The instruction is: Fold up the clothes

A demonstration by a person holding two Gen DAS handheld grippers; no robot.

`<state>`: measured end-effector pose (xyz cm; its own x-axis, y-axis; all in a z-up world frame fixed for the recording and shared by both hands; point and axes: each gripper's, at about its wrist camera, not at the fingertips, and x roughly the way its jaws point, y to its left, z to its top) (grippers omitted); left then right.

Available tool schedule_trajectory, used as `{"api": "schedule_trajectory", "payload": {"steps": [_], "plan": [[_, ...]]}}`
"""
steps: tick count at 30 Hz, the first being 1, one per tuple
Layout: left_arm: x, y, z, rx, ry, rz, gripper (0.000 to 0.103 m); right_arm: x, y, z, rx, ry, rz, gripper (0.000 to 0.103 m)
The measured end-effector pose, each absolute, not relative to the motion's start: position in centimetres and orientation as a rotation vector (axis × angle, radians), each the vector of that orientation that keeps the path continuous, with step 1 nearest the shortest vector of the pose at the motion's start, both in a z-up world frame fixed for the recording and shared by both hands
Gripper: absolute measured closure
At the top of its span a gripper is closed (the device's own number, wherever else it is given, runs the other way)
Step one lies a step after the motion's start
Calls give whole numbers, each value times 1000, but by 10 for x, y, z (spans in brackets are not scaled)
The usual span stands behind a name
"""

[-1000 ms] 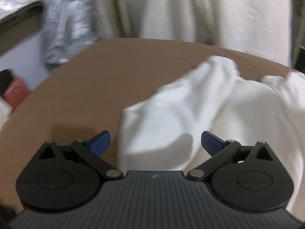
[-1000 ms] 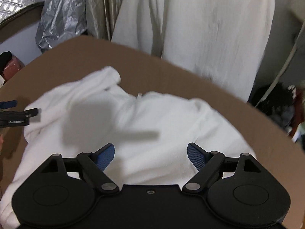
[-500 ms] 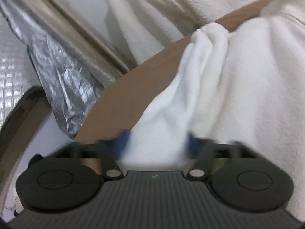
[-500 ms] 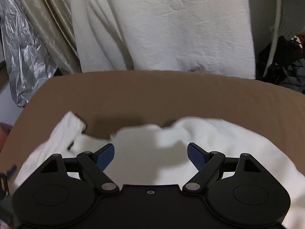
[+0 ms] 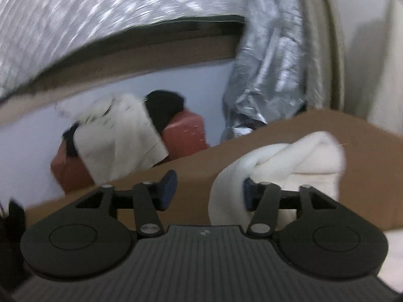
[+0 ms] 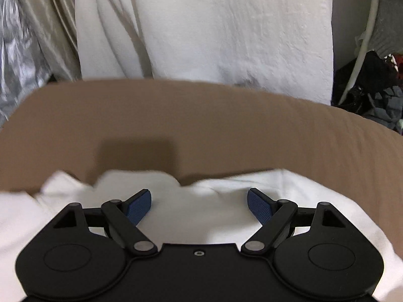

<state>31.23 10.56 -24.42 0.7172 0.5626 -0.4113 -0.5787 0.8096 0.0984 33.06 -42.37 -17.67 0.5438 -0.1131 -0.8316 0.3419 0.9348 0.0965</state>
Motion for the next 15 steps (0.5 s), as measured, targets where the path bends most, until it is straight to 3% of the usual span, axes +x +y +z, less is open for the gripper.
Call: {"api": "schedule_trajectory", "payload": {"steps": [4,6,8,15], "plan": [[300,132,-239,-105,358,761,37,323,-426,-179,262,969,-279,16],[283,151,-229,-147,197,890,38,319,-426,-178,262,973,-289,16],[266,173,-219,-231,116,923,33,316,-424,-178,253,984,-298,15],[295,212,-247,-494,508,568,32,309,-415,-177,255,987,-337,15]]}}
